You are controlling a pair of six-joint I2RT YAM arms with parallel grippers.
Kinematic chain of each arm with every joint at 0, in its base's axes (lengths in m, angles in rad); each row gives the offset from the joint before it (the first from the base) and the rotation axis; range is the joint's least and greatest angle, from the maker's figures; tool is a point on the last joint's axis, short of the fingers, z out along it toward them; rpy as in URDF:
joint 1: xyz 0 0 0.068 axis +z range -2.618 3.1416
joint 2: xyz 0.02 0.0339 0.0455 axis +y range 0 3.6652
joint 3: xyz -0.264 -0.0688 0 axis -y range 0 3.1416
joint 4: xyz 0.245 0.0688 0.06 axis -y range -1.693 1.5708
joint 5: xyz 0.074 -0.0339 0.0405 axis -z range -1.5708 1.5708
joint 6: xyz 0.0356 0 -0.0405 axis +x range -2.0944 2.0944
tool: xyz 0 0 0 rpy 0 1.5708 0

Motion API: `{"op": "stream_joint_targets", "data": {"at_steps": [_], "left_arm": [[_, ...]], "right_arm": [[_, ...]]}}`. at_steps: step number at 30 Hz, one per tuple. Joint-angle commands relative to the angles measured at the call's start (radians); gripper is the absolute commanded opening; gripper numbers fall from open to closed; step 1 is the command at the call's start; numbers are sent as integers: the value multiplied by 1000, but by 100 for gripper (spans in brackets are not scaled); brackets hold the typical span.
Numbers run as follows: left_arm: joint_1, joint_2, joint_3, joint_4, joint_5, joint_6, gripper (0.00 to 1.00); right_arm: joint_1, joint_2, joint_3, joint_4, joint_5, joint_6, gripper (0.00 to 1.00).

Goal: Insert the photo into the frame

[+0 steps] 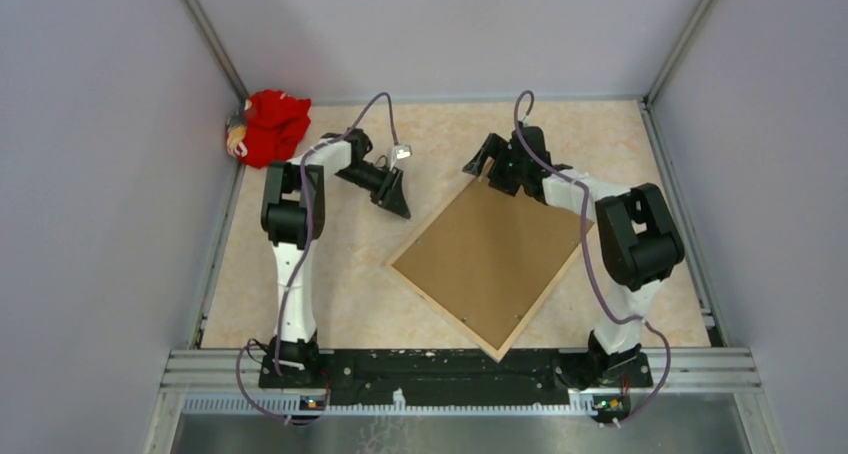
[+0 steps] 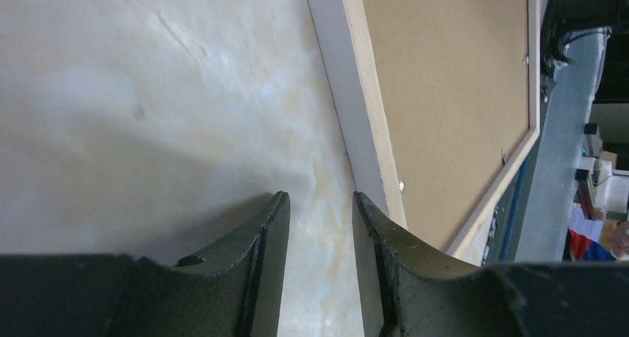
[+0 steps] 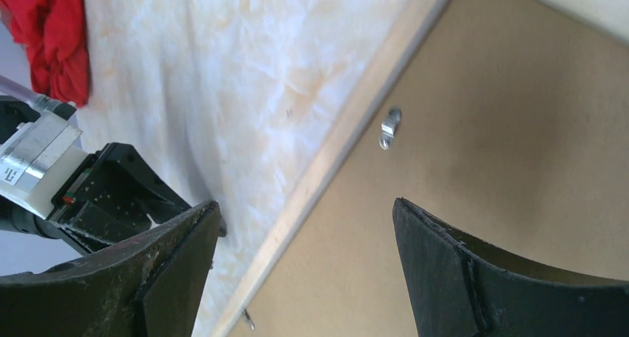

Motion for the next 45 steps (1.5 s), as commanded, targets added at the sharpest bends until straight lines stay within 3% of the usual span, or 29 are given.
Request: {"op": "stream_joint_targets", "data": {"at_steps": [1, 7, 23, 45], "left_arm": [[-44, 84, 158, 52, 51, -112, 45], [-93, 124, 207, 59, 45, -129, 45], [-97, 142, 184, 62, 18, -113, 34], [-98, 133, 155, 76, -3, -109, 33]], "right_arm": [[-22, 75, 118, -11, -15, -53, 86], [-41, 182, 212, -19, -34, -56, 86], [-64, 258, 220, 33, -107, -29, 84], [-57, 236, 152, 142, -210, 99, 82]]}}
